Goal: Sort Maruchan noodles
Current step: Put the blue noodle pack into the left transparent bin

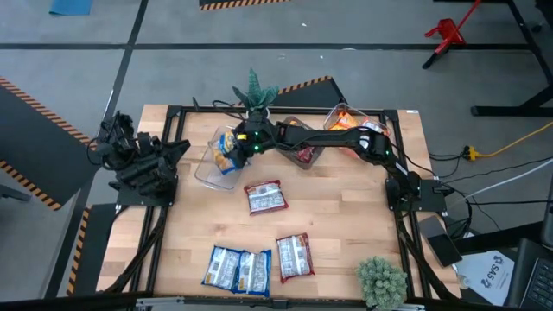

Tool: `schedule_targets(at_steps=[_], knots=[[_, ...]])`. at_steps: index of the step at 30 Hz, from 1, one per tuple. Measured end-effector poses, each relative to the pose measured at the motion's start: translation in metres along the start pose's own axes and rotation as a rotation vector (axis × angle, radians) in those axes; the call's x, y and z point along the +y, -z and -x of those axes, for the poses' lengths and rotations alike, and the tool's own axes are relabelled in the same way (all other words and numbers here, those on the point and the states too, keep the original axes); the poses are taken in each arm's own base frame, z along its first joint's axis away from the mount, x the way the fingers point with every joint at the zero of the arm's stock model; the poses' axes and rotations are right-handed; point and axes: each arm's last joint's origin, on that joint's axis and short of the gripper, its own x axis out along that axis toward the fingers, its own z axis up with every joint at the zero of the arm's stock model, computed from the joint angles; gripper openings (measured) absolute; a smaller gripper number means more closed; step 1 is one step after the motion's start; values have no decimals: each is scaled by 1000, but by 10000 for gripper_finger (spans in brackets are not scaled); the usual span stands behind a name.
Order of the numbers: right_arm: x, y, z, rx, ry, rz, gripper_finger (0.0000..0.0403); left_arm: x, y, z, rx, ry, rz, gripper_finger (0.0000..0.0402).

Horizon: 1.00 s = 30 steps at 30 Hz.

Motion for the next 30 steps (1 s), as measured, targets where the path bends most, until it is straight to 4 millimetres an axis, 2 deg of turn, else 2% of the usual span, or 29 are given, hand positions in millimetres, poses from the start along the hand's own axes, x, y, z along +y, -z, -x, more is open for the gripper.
schedule_targets(at_steps=[6,11,18,22,26,30], knots=[[1,-3,-1,-34,29,188,108,0,0,0,0,0,1,98],[-5,5,-9,14,7,310,109,0,0,0,0,0,0,98],[3,-2,-20,-1,-101,429,110,0,0,0,0,2,5,98],[1,2,-33,33,-108,447,110,0,0,0,0,1,6,98],[1,1,-39,73,-123,439,111,0,0,0,0,1,8,98],[-3,8,-43,166,-138,437,111,0,0,0,0,1,7,98]])
